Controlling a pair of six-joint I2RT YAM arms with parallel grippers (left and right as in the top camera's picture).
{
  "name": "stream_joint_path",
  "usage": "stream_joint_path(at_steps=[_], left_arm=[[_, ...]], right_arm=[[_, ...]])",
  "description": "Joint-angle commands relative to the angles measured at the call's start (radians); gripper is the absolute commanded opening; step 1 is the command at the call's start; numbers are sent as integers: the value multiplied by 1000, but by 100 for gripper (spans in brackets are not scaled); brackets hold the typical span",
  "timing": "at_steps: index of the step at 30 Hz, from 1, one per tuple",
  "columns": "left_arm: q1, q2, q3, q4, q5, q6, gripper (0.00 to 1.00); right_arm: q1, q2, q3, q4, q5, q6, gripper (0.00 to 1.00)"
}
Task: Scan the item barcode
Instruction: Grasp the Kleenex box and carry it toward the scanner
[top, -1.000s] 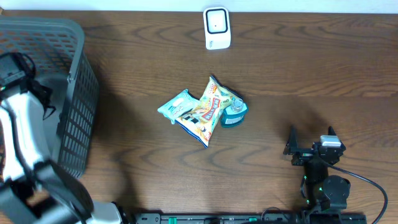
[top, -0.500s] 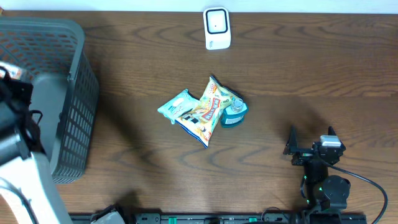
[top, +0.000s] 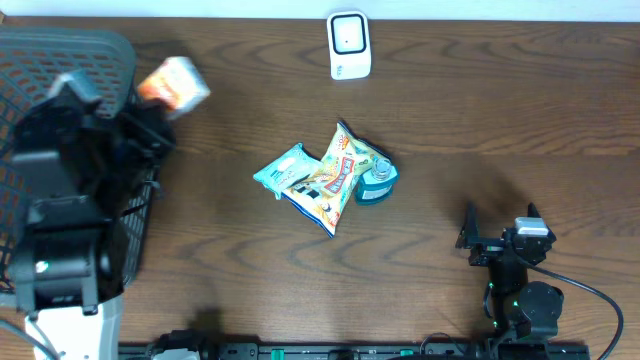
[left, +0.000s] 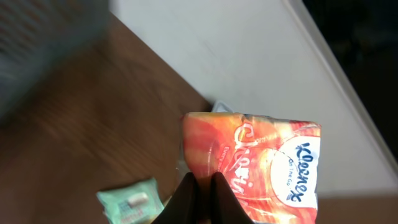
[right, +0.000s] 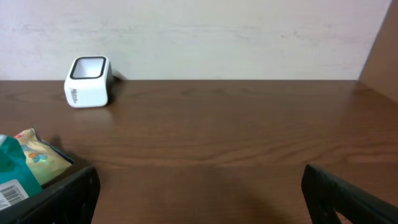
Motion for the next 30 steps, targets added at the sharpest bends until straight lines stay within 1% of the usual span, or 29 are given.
stream_joint_path(at_steps=[1,7,15,18,20,25,30], left_arm=[[-168,58,6,28,-11,52,7],[-386,173,6,113,-35,101,7],[-610,343,6,235,-36,213,7],[-697,404,6,265,-96,220,7],[-734,426,6,283,-124,225,7],[-842,492,6,346,-127,332,7],[-914,543,6,396,-251,348,7]], right_arm=[[2,-2,-1,-4,5,-11,99],[2,-2,-1,-4,5,-11,99],[2,-2,-1,-4,5,-11,99],[2,-2,-1,-4,5,-11,99],[2,-2,-1,-4,5,-11,99],[2,-2,-1,-4,5,-11,99],[2,-2,-1,-4,5,-11,99]])
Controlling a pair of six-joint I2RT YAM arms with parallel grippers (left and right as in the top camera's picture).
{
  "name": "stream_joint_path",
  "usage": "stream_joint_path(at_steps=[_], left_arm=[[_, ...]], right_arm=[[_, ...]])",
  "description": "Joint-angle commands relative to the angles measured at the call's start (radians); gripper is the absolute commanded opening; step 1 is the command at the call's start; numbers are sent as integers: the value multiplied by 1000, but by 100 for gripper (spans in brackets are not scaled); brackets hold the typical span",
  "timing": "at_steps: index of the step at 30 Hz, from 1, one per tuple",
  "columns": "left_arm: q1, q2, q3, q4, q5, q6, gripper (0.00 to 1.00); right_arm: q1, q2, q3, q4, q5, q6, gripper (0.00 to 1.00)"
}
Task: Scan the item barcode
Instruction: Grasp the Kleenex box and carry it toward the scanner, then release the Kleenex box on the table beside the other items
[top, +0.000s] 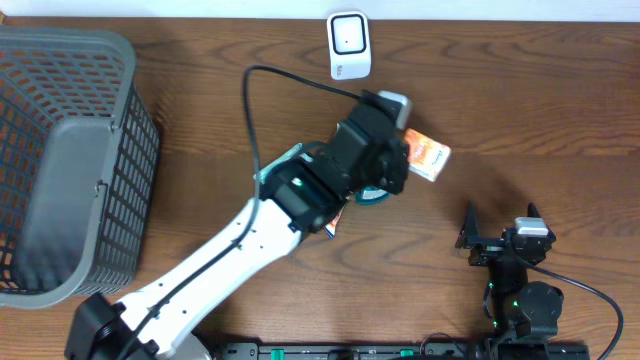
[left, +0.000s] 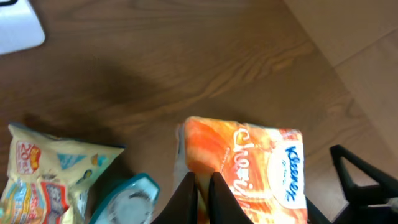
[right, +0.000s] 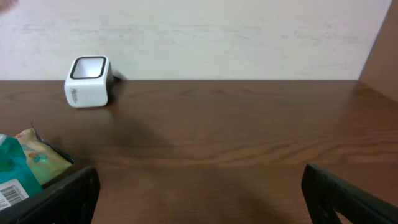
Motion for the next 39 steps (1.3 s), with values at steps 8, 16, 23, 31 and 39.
stream_joint_path(at_steps=[8,16,23,31,39], left_arm=[[-53,172,6,254,-102,80,7],[-53,312,6,316,-102,89,7],[-53,301,18,317,-101,96,7],[-53,155,21,308,-101,105,7],[-53,-96,21,229,-219,290,12]], right_arm=[[2,-2,-1,-4,5,-11,99],[2,-2,-1,-4,5,-11,99],[2,-2,-1,-3,5,-11,99],[2,-2,-1,-4,5,-11,99],[2,-2,-1,-4,5,-11,99]])
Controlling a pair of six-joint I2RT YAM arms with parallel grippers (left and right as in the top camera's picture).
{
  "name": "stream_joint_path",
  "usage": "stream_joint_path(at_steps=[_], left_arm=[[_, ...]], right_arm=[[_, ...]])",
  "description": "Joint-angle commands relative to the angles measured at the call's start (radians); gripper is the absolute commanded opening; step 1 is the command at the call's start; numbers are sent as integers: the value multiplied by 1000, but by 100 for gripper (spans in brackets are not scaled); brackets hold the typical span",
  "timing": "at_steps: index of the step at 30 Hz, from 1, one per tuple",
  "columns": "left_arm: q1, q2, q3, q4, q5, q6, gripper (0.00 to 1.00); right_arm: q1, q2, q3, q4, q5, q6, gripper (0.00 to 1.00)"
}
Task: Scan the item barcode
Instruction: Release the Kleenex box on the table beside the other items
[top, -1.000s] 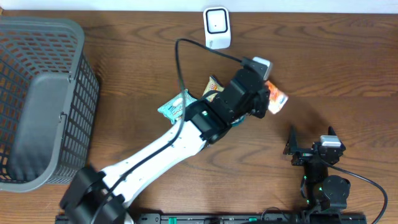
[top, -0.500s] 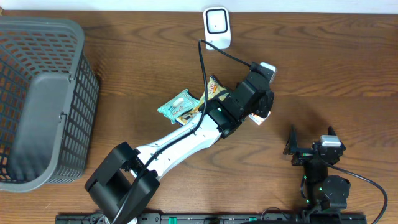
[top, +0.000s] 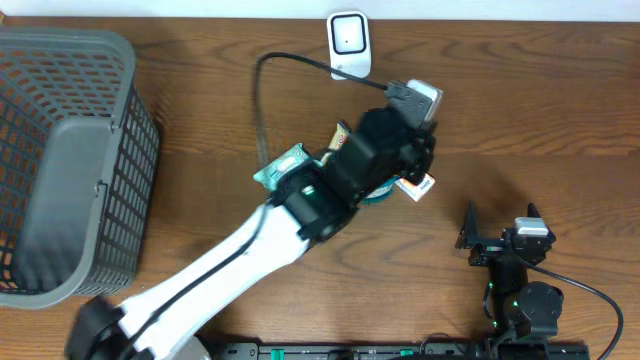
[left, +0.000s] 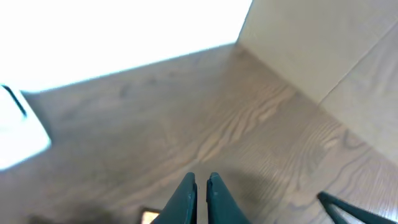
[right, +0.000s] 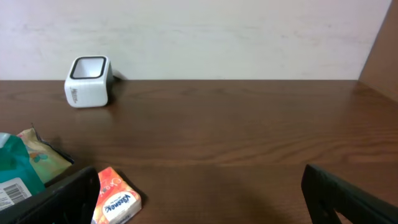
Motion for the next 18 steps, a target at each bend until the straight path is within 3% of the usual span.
stream_joint_path(at_steps=[1,10,12,18], left_arm=[[0,-117,18,-31,-187,157,14],[22,-278,55,-31,-753,626,35],[51,-287,57,15,-779,717,37],[185,-306,58,152,-808,818,48]], right_arm=[[2,-2,-1,-3,5,-11,99],[2,-2,-1,-3,5,-11,99],[2,-2,-1,-4,5,-11,99],[2,-2,-1,-4,5,-11,99]])
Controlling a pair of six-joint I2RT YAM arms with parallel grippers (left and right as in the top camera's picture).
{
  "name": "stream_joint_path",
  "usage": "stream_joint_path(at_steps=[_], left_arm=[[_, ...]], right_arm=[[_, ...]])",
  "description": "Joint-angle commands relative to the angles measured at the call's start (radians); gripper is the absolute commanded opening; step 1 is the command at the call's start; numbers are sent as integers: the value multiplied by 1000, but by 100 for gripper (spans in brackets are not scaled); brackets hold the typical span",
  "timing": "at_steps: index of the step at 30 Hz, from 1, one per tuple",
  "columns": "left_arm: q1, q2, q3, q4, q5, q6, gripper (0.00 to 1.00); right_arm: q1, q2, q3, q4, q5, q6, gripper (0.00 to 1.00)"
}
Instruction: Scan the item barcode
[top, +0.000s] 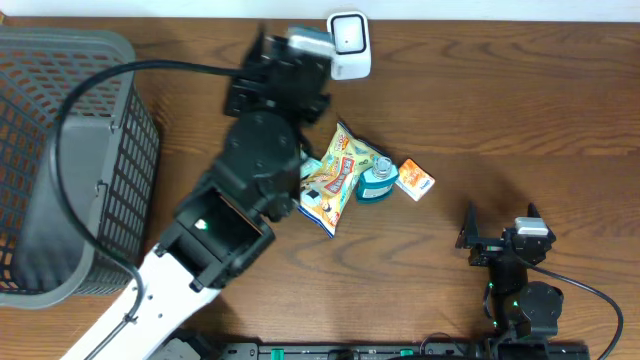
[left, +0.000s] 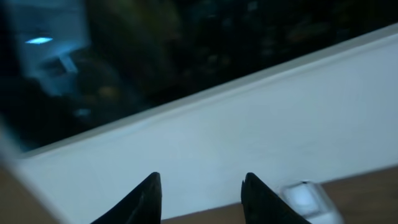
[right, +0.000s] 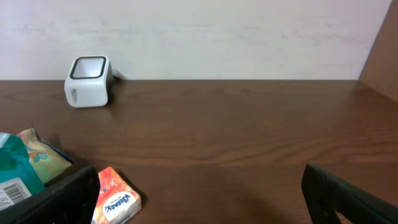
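Observation:
The orange Kleenex tissue pack (top: 415, 180) lies flat on the table, right of the pile of items; it also shows low in the right wrist view (right: 115, 202). The white barcode scanner (top: 349, 44) stands at the back edge and shows in both wrist views (right: 89, 81) (left: 305, 198). My left arm (top: 265, 120) reaches to the back, left of the scanner. The left gripper (left: 202, 186) is open and empty, facing the wall. My right gripper (top: 499, 222) rests open near the front right, holding nothing (right: 199, 205).
A yellow snack bag (top: 335, 180), a teal packet (top: 285, 168) and a blue round container (top: 378, 182) lie together mid-table. A grey mesh basket (top: 60, 150) stands at the left edge. The left arm's black cable (top: 130, 75) arches over the basket side.
My left gripper was shut above the tissue pack and is now open at the back of the table, left of the scanner. The pack lies where it was. The right arm is unmoved.
My left gripper first held the tissue pack up beside the basket. Then it held the pack right of the pile. After that the pack lay on the table under the shut gripper. Now the gripper is open near the scanner, away from the pack.

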Motion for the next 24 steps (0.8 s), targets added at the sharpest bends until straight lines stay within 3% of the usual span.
stream_joint_path(at_steps=[1,6,8,15,20,24], left_arm=[[73,-10,26,91,-64,168,49],[188,-6,26,154,-64,239,51],[221,-18,26,94,-56,192,51],[289,-134,-8,-159,180,11,57],[289,-274,-88,-175,242,-66,58],[289,-431,-195,-175,331,-73,62]], right_arm=[[2,-2,-1,-4,5,-11,99],[2,-2,-1,-4,5,-11,99],[2,-2,-1,-4,5,-11,99],[2,-2,-1,-4,5,-11,99],[2,-2,-1,-4,5,-13,99],[1,-2,-1,4,80,-136,99]])
